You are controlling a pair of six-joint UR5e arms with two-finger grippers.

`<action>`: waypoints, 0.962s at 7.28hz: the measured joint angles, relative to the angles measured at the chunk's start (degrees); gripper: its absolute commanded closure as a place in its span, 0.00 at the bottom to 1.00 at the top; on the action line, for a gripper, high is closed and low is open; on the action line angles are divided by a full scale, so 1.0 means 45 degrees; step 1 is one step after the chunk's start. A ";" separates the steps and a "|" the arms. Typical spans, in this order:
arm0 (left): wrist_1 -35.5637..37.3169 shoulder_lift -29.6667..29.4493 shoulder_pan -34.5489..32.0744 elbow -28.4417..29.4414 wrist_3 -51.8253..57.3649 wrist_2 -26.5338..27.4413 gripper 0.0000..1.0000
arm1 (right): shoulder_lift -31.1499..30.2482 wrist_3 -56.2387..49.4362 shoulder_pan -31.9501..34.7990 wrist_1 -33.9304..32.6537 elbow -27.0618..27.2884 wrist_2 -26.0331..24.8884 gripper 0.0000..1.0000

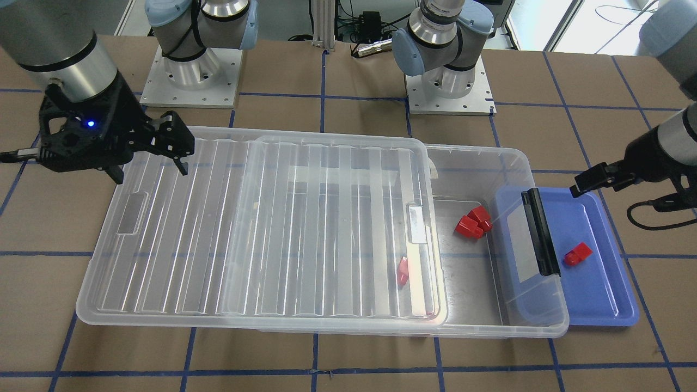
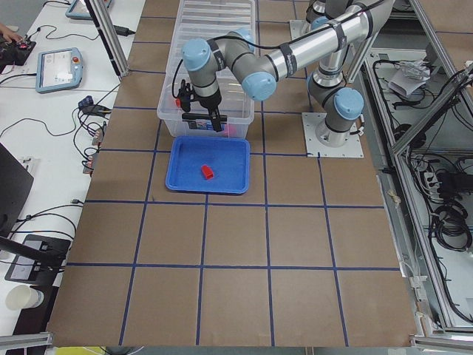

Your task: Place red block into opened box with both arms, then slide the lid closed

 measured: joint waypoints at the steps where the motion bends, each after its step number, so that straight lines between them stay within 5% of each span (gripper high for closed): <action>1: 0.1293 -0.0588 0.0527 -0.0049 0.1276 0.0057 0.00 | -0.0070 0.0567 0.0227 0.0258 -0.0017 -0.0093 0.00; 7: 0.4558 -0.3254 -0.0204 -0.0115 0.7006 0.0957 0.00 | -0.0612 0.0970 0.0341 0.0621 0.0650 -0.0592 0.00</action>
